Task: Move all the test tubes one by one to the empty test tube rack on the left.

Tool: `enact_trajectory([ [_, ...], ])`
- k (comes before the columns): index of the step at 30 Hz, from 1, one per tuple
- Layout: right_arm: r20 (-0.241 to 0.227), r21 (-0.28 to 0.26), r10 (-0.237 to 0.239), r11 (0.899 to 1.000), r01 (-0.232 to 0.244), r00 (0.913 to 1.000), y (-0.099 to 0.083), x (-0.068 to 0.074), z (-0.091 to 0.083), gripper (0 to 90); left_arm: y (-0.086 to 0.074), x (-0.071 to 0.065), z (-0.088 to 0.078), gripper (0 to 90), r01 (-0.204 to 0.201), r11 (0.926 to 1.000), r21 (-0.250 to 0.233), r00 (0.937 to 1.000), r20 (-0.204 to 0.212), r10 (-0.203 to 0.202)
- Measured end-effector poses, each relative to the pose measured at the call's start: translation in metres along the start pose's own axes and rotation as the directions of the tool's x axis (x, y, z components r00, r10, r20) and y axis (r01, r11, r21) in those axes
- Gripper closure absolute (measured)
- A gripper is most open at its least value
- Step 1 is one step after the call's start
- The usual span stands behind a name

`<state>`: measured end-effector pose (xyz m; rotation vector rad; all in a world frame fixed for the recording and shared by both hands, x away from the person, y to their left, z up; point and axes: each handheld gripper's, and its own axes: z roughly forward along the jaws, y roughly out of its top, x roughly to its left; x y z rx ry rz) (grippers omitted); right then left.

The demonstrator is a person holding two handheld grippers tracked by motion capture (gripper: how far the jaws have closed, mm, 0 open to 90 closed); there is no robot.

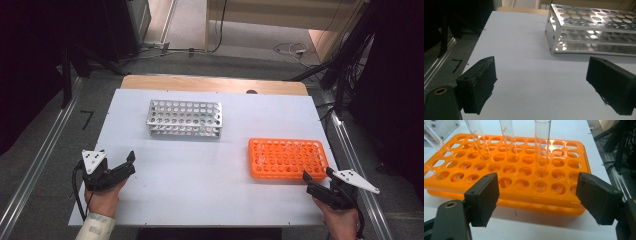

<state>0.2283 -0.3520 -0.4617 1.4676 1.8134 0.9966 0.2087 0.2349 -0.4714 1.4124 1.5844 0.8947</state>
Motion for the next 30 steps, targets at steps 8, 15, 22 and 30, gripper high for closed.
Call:
enact_trajectory([
  [8,0.009,-0.007,-0.014,1.000,0.014,0.9999,0.006,0.000,0.004,19.1,-0.001,-0.001,0.001,9.2,-0.013,0.9999,0.010,0.9999,-0.001,0.013],
  [15,0.012,-0.005,-0.025,1.000,0.025,0.9996,0.010,-0.002,0.009,20.8,-0.001,-0.001,0.003,9.2,-0.013,0.9998,0.014,0.9999,-0.003,0.013],
  [22,0.021,-0.005,-0.009,1.000,0.009,0.9997,0.013,-0.010,0.014,22.8,-0.001,-0.001,0.003,8.7,0.001,1.0000,0.004,1.0000,-0.002,-0.001],
  [30,0.007,0.008,-0.016,1.000,0.016,0.9998,0.016,-0.017,0.025,35.2,-0.002,-0.001,0.003,8.3,-0.005,1.0000,0.007,1.0000,-0.002,0.005],
])
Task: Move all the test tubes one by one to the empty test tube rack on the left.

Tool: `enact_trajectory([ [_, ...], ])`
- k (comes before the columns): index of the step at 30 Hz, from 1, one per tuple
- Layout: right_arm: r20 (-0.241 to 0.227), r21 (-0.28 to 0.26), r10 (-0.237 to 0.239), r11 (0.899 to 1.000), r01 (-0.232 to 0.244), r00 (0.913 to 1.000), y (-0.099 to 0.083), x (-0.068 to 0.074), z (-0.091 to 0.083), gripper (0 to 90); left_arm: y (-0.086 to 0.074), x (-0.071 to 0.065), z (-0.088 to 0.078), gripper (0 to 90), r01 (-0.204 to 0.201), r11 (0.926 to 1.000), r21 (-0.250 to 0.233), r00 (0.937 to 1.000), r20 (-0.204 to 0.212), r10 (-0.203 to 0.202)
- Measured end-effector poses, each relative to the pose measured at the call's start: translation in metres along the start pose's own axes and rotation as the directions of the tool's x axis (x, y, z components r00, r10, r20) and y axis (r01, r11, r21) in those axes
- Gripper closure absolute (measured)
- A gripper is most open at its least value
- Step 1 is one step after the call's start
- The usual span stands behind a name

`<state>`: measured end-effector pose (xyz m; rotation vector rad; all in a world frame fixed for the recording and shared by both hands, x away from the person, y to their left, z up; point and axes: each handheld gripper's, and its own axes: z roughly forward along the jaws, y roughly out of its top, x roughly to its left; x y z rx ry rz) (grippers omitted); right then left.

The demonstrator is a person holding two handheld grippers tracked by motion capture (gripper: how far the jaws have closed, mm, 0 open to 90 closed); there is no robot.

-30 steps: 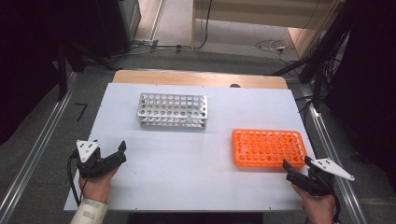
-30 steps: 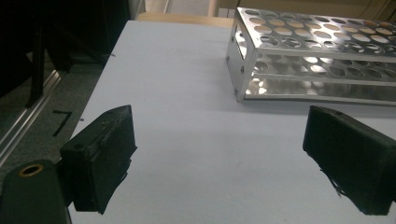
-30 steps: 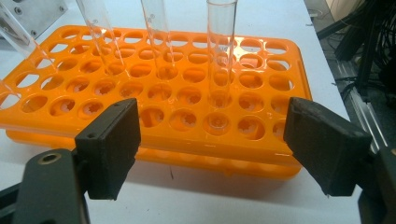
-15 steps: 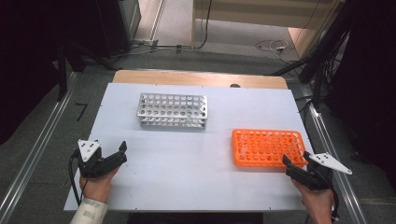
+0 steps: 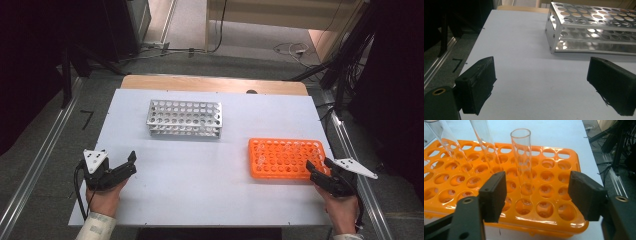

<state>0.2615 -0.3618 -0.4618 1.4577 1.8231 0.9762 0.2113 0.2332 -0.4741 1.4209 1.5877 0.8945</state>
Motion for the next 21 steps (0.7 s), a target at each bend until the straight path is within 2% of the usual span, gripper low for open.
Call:
enact_trajectory([
  [1,0.000,0.000,0.000,1.000,0.000,1.0000,0.000,0.000,0.000,35.2,0.000,0.000,0.000,8.3,-0.002,1.0000,0.001,1.0000,0.000,0.002],
  [2,-0.006,0.001,-0.009,1.000,0.009,0.9999,0.001,0.002,0.002,39.6,0.000,0.000,0.000,8.3,-0.004,1.0000,0.001,1.0000,-0.002,0.004],
  [11,-0.015,-0.008,-0.041,0.999,0.041,0.9991,0.004,0.006,0.008,55.1,0.000,0.000,0.000,8.3,-0.002,1.0000,0.003,1.0000,-0.001,0.002],
  [15,-0.026,0.010,-0.054,0.998,0.055,0.9982,0.004,0.008,0.012,61.2,0.000,0.000,0.000,8.3,-0.003,1.0000,0.000,1.0000,-0.001,0.003],
  [17,-0.019,0.013,-0.069,0.998,0.069,0.9974,0.004,0.010,0.013,68.5,0.000,0.000,0.000,8.3,-0.002,1.0000,-0.001,1.0000,0.000,0.002],
  [21,-0.009,0.014,-0.069,0.998,0.069,0.9976,0.004,0.011,0.013,72.6,0.000,0.000,-0.001,8.4,-0.001,1.0000,-0.004,1.0000,0.000,0.001],
])
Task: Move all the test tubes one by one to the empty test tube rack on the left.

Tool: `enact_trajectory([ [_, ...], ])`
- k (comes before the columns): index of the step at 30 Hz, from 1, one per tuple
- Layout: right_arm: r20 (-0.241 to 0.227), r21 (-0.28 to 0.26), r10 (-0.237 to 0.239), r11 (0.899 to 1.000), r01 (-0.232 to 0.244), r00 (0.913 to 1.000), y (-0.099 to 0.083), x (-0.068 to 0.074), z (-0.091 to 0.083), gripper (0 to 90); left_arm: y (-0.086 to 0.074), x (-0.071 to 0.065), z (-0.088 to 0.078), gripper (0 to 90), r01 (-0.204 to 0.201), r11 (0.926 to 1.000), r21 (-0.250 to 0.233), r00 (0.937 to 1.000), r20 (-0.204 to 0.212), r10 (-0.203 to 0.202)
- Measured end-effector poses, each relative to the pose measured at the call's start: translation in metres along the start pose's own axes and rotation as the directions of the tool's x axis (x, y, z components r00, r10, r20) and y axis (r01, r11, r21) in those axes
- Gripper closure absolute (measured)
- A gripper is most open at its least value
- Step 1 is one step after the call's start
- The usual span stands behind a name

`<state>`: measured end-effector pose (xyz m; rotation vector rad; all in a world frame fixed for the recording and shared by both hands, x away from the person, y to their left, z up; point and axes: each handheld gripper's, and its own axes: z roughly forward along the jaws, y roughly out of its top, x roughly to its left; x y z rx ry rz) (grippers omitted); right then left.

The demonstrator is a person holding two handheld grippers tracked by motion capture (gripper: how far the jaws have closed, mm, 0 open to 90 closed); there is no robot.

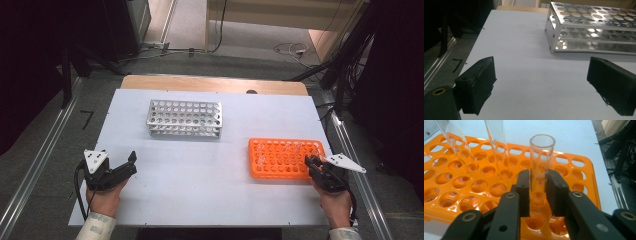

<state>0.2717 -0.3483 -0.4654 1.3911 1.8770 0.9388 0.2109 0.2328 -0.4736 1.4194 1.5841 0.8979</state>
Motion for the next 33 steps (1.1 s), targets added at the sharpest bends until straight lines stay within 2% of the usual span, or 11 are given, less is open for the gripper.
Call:
enact_trajectory([
  [9,0.011,-0.042,-0.006,0.999,0.006,0.9999,0.004,0.000,-0.008,72.9,0.000,0.000,0.000,8.4,-0.003,1.0000,-0.002,1.0000,-0.001,0.003],
  [15,0.033,-0.088,-0.013,0.996,0.016,0.9994,0.014,0.004,-0.024,72.9,0.000,0.000,-0.001,8.3,-0.005,1.0000,-0.001,1.0000,0.003,0.005],
  [18,0.024,-0.106,-0.011,0.994,0.014,0.9996,0.017,0.006,-0.031,72.9,0.000,0.000,0.000,8.3,-0.006,1.0000,0.000,1.0000,0.002,0.006],
  [21,-0.003,-0.106,-0.011,0.994,0.010,0.9999,0.018,0.010,-0.037,73.0,0.000,0.000,0.000,8.3,-0.004,1.0000,0.003,1.0000,0.007,0.004],
  [24,-0.064,-0.099,-0.024,0.995,0.018,0.9976,0.017,0.020,-0.043,73.1,0.000,-0.001,0.000,8.3,-0.006,1.0000,0.003,0.9999,0.011,0.006],
  [25,-0.064,-0.099,-0.024,0.995,0.018,0.9976,0.017,0.020,-0.043,73.1,0.000,-0.002,0.000,8.3,-0.008,1.0000,0.005,0.9999,0.010,0.008],
  [26,-0.094,-0.096,-0.036,0.995,0.027,0.9950,0.016,0.027,-0.045,73.1,0.000,-0.002,0.000,8.3,-0.013,0.9999,0.006,0.9999,0.011,0.013],
  [29,-0.106,-0.096,-0.046,0.995,0.035,0.9934,0.015,0.034,-0.047,73.1,0.000,-0.002,0.000,8.3,-0.017,0.9998,0.009,0.9998,0.013,0.017],
  [30,-0.138,-0.093,-0.051,0.995,0.039,0.9892,0.015,0.041,-0.048,73.1,0.000,-0.003,0.000,8.3,-0.017,0.9998,0.008,0.9998,0.013,0.017],
  [33,-0.160,-0.087,-0.065,0.995,0.051,0.9850,0.014,0.049,-0.049,73.1,-0.001,-0.004,0.000,8.3,-0.021,0.9997,0.016,0.9996,0.018,0.021],
])
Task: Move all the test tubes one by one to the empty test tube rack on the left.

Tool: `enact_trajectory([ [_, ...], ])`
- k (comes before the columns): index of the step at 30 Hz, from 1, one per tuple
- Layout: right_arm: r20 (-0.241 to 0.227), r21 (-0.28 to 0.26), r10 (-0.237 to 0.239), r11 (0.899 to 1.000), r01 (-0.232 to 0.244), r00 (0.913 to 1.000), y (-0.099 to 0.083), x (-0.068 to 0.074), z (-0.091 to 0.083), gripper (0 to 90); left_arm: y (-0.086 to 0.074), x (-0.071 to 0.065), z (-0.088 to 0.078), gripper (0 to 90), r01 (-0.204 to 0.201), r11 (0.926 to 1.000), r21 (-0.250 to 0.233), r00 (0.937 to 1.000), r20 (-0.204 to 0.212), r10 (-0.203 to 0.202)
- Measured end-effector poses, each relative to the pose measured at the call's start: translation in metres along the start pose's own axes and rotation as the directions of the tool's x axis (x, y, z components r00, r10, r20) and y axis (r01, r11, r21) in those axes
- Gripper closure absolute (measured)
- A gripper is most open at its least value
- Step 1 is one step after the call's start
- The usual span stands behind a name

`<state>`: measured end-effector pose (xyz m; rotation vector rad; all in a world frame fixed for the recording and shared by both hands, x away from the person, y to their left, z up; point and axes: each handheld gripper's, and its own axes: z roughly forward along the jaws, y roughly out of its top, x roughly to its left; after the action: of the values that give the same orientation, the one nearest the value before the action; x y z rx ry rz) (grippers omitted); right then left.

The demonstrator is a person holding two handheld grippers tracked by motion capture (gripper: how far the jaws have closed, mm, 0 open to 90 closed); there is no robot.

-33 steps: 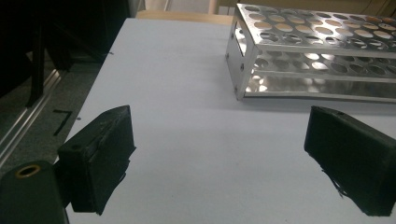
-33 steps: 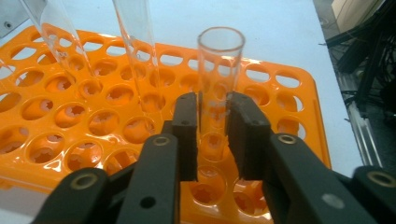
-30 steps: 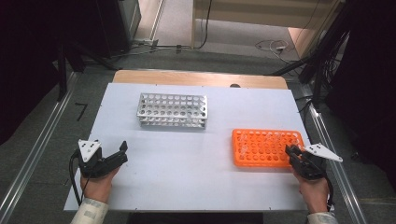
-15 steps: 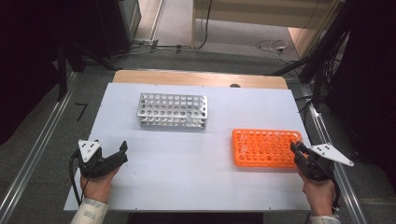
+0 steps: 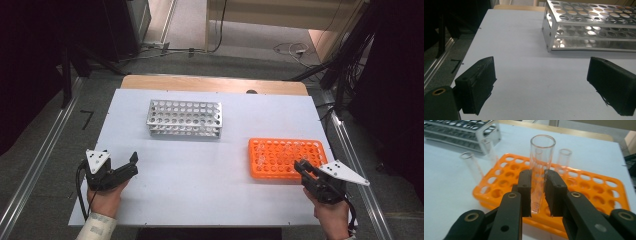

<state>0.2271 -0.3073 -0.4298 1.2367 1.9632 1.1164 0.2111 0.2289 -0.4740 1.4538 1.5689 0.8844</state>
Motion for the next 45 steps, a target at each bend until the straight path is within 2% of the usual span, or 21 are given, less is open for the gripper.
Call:
enact_trajectory([
  [4,-0.050,0.010,-0.028,1.000,0.028,0.9984,-0.001,0.017,0.001,73.1,-0.001,-0.003,0.000,8.4,-0.016,0.9998,0.007,0.9998,0.009,0.016],
  [13,-0.116,0.018,-0.063,0.998,0.065,0.9913,0.000,0.038,0.004,73.1,0.000,-0.009,0.001,8.3,-0.038,0.9992,0.013,0.9989,0.028,0.037],
  [19,-0.169,0.022,-0.094,0.995,0.099,0.9811,0.000,0.056,0.008,73.1,0.000,-0.012,0.002,5.8,-0.041,0.9983,0.041,0.9984,0.041,0.040],
  [24,-0.206,0.034,-0.120,0.991,0.129,0.9712,0.002,0.070,0.016,73.1,0.001,-0.016,0.003,5.9,-0.041,0.9973,0.060,0.9958,0.084,0.036],
  [27,-0.220,0.036,-0.131,0.989,0.143,0.9667,0.003,0.077,0.021,73.1,0.001,-0.019,0.004,5.8,-0.053,0.9962,0.069,0.9952,0.086,0.047],
  [30,-0.231,0.030,-0.148,0.987,0.159,0.9617,0.005,0.084,0.025,73.1,0.002,-0.021,0.003,4.5,-0.047,0.9962,0.073,0.9918,0.122,0.038],
  [33,-0.243,0.034,-0.159,0.985,0.172,0.9570,0.007,0.089,0.031,73.1,0.004,-0.026,0.002,4.9,-0.059,0.9963,0.062,0.9885,0.143,0.050],
  [37,-0.255,0.036,-0.171,0.982,0.186,0.9517,0.011,0.098,0.041,73.1,0.004,-0.032,0.002,4.3,-0.086,0.9944,0.062,0.9848,0.157,0.075],
  [45,-0.289,0.024,-0.203,0.975,0.219,0.9354,0.022,0.122,0.062,73.1,0.008,-0.045,0.004,3.7,-0.103,0.9928,0.061,0.9769,0.194,0.089],
])
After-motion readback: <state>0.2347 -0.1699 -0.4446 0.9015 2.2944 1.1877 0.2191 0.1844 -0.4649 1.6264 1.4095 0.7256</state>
